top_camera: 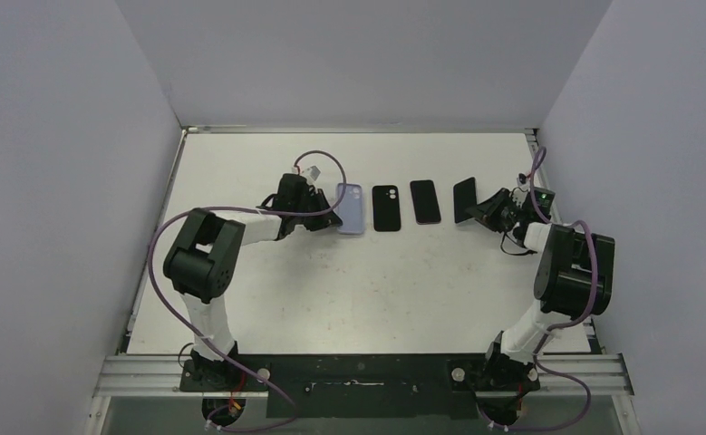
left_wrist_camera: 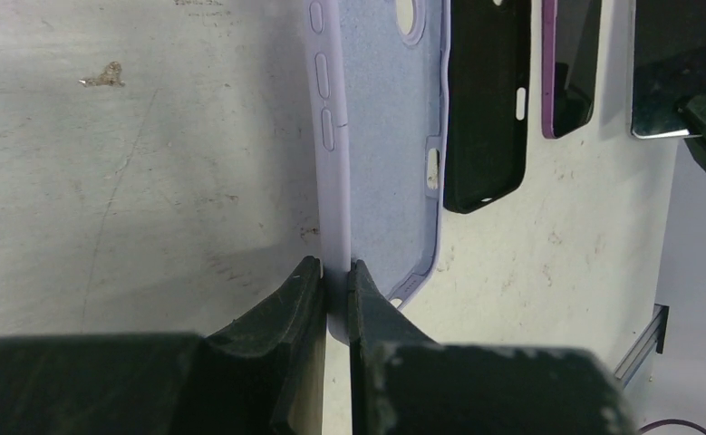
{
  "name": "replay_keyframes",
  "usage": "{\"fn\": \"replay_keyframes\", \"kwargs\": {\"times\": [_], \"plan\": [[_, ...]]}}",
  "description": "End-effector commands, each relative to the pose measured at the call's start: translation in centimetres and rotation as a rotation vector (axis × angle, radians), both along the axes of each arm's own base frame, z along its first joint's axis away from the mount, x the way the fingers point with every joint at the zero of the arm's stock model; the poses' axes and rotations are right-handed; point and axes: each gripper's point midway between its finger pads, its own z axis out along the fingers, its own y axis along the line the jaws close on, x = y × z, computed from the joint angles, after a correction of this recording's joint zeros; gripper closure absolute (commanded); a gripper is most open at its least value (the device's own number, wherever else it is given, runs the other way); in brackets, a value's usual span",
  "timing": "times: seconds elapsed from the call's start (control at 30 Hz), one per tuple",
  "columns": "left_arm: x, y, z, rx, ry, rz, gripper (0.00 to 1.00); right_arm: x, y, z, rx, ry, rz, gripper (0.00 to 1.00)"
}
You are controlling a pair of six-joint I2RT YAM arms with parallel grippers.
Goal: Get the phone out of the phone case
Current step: Place the phone case at the center of the board.
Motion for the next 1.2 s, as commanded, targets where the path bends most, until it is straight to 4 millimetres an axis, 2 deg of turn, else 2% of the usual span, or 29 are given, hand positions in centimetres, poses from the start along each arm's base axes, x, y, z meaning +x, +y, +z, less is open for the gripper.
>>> {"fn": "replay_keyframes", "kwargs": {"times": [0.0, 0.13, 0.3, 0.57, 0.9, 1.0, 1.17], "plan": [[2.1, -2.0, 1.7, -0.050, -0.085, -0.017, 1.00, 4.2, -0.6, 3.9, -0.058, -0.225, 0.086, 1.00], [2.2, -2.7, 0.6, -0.049, -0.065, -0.017, 1.00, 4.8, -0.3, 2.4, -0.045, -0.207, 0.125, 1.00], [2.5, -3.5, -0.6, -0.046, -0.042, -0.013, 1.00, 5.1, 0.9, 0.2, -0.001, -0.179, 0.175, 1.00], [3.8, -3.3, -1.3, -0.041, -0.030, 0.046, 1.00, 5.2, 2.4, -1.9, 0.041, -0.150, 0.252, 0.99], [3.3, -3.1, -2.7, -0.016, 0.026, 0.047, 1.00, 4.3, 3.7, -3.9, 0.053, -0.081, 0.304, 0.93], [3.1, -3.2, -2.8, -0.013, 0.031, 0.040, 0.94, 4.0, 3.8, -4.1, 0.052, -0.074, 0.305, 0.86], [2.8, -3.1, -3.0, 0.002, 0.040, 0.028, 0.79, 3.5, 3.7, -4.1, 0.044, -0.060, 0.289, 0.64]]}}
